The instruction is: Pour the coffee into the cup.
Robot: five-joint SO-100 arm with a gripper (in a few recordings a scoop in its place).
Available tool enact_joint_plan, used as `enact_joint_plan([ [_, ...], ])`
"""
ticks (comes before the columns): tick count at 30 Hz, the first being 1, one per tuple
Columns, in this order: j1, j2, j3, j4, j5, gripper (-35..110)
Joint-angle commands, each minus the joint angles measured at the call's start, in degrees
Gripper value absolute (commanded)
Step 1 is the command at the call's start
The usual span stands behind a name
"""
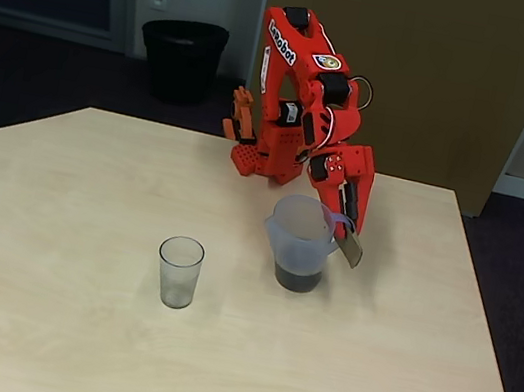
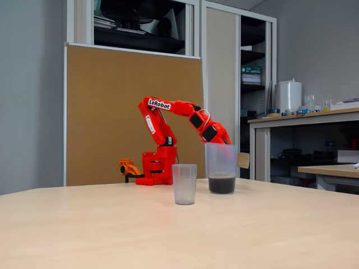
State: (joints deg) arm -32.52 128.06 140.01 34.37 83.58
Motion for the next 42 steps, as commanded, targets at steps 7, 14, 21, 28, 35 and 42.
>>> enact_joint_plan([
  [7,0.4,3.6,-6.9,4.7,-1.8,0],
  [14,1.8,1.0,-13.1,7.6,-3.2,0],
  [21,4.0,-1.1,-16.3,5.4,0.5,0],
  [28,6.3,-0.4,-15.6,0.0,7.2,0],
  [35,9.1,0.2,-13.4,-7.9,13.1,0],
  [42,10.9,-3.3,-12.7,-18.0,18.6,0],
])
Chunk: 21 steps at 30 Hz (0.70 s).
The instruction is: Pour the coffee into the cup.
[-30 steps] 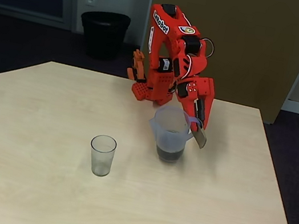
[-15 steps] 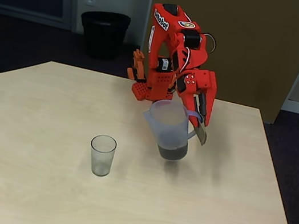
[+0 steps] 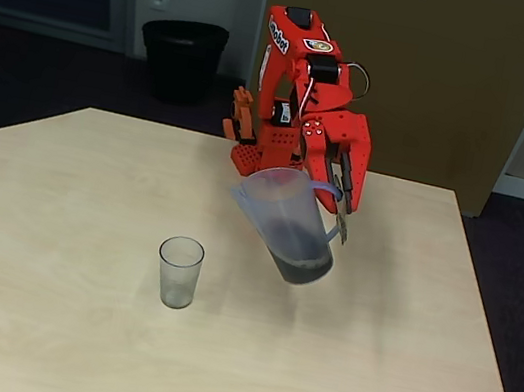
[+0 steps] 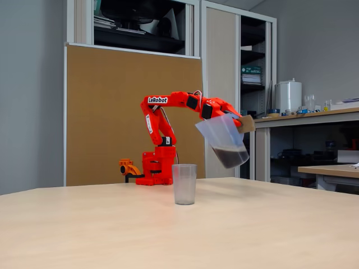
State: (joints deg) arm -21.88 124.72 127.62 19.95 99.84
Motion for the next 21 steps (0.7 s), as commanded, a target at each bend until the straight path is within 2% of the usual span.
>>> enact_joint_plan([
  [1,0.5,-0.8,-0.6,-4.7,2.5,0],
  [13,3.4,-11.4,-4.7,-17.1,4.6,0],
  [21,5.2,-14.7,-6.2,-21.6,5.5,0],
])
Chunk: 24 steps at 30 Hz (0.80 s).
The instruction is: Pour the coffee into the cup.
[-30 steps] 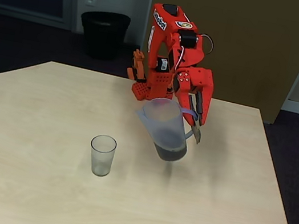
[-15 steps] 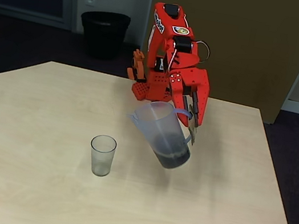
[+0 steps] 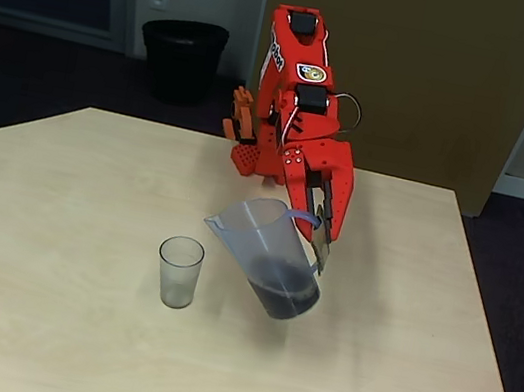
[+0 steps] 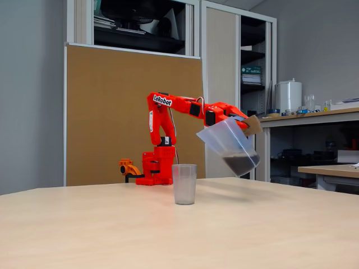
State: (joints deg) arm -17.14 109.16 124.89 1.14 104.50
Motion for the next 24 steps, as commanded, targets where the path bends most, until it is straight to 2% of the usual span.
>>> enact_joint_plan([
  [1,0.6,0.7,-3.4,-3.3,1.1,0],
  [24,4.4,3.1,6.6,-15.0,8.7,0],
])
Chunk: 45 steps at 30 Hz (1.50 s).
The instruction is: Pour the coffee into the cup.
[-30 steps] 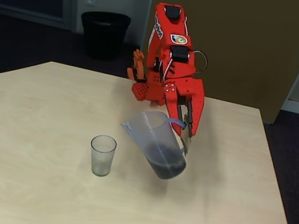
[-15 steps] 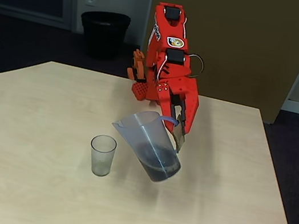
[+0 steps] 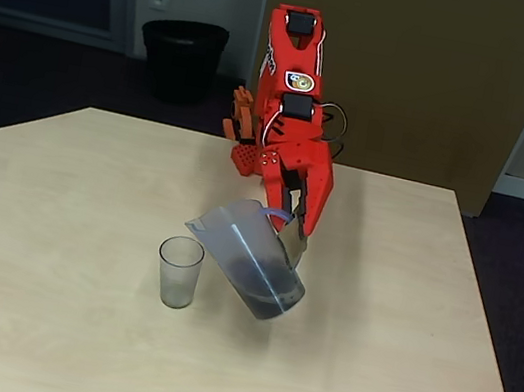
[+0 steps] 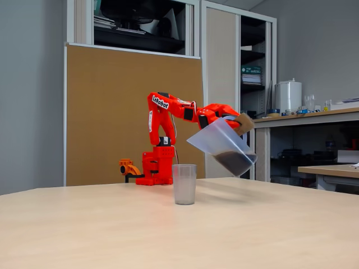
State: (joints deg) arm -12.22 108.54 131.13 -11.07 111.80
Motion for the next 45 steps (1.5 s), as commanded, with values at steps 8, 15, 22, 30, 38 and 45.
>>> enact_joint_plan([
  [8,-0.5,4.1,2.3,-6.0,4.0,0],
  [15,-0.4,4.5,3.8,-8.4,6.7,0],
  [22,-0.4,5.1,4.6,-10.8,10.7,0],
  [30,0.4,6.3,6.5,-14.0,13.6,0],
  [38,1.6,5.9,7.4,-16.1,13.0,0],
  [45,2.9,4.5,7.7,-19.6,15.0,0],
])
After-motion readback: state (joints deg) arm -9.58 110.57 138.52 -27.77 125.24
